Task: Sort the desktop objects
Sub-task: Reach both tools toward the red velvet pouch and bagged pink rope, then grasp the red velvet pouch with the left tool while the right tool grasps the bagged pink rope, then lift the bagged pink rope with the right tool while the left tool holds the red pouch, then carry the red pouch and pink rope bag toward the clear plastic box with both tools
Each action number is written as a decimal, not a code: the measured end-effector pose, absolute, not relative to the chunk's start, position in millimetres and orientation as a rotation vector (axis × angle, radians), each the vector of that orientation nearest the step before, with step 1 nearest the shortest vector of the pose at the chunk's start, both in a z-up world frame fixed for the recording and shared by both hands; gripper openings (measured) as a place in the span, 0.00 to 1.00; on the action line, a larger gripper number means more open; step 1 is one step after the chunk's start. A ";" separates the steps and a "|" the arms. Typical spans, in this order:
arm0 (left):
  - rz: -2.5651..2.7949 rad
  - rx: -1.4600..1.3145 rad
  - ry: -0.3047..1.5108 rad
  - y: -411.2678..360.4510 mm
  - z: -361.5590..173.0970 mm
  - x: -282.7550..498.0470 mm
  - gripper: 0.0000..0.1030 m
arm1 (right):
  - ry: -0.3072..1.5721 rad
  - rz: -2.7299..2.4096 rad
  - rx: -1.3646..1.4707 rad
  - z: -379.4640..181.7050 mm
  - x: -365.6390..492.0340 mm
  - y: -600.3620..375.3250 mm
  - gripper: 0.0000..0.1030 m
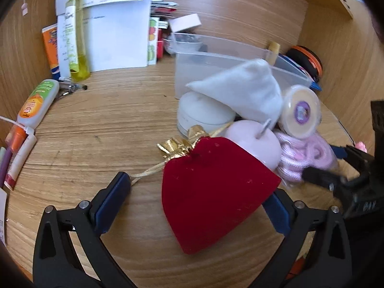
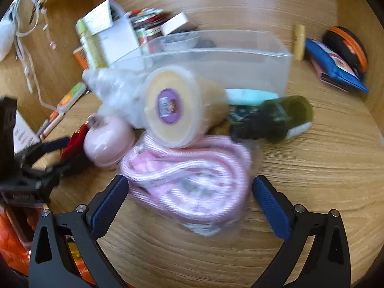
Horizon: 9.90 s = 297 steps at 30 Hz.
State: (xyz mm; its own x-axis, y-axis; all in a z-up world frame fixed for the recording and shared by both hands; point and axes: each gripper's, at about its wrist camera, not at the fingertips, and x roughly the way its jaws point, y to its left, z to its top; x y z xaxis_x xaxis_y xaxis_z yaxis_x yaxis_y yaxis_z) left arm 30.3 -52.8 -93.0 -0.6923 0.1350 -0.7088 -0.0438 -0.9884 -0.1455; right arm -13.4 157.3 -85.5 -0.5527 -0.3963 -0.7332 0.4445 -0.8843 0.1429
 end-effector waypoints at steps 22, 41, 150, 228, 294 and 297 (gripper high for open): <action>2.735 -1.132 -0.286 -64.6 -84.7 20.9 0.47 | -0.015 -2.367 1.115 -82.0 -13.8 174.5 0.53; 2.756 -1.157 -0.194 -65.5 -82.7 57.7 0.40 | -0.123 -2.403 1.153 -74.6 16.9 225.3 0.27; 2.671 -0.758 -0.058 -16.4 -20.9 62.8 0.34 | 0.398 -2.291 0.618 -12.5 74.3 117.0 0.55; 2.554 -1.185 0.082 -7.9 -89.9 62.9 0.47 | 0.152 -2.356 0.809 -19.7 52.3 178.4 0.18; 2.736 -0.611 -0.096 -37.9 53.3 -96.1 0.44 | 0.108 -2.438 0.600 75.2 -109.8 145.6 0.18; 2.720 -0.642 -0.098 -34.5 47.3 -109.2 0.44 | 0.090 -2.418 0.634 65.4 -124.9 140.6 0.18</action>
